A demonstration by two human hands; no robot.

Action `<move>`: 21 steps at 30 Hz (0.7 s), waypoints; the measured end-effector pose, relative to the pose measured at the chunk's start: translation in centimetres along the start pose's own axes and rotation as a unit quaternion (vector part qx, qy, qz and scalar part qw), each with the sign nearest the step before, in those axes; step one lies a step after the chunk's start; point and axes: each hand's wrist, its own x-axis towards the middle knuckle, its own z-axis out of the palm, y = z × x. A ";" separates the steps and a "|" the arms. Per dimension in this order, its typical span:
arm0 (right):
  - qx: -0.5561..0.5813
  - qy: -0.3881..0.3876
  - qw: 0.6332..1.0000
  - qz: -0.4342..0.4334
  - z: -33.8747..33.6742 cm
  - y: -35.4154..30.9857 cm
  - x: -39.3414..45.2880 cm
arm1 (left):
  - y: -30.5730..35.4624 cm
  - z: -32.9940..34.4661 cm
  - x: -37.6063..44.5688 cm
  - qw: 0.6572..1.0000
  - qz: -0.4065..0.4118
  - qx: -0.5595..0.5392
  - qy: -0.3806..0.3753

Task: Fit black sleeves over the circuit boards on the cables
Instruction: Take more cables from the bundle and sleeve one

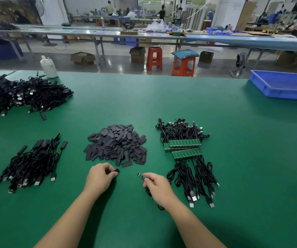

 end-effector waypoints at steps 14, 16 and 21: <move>-0.012 -0.038 0.999 -0.001 -0.5 -0.1 0.2 | 0.7 1.1 -1.9 0.941 0.224 0.224 -0.114; -0.013 -0.036 0.999 -0.001 -0.5 -0.2 0.2 | 0.4 0.8 -1.9 0.939 0.235 0.235 -0.089; -0.017 -0.044 0.999 -0.013 -0.6 -0.2 0.1 | 0.3 0.7 -2.6 0.953 0.270 0.117 -0.072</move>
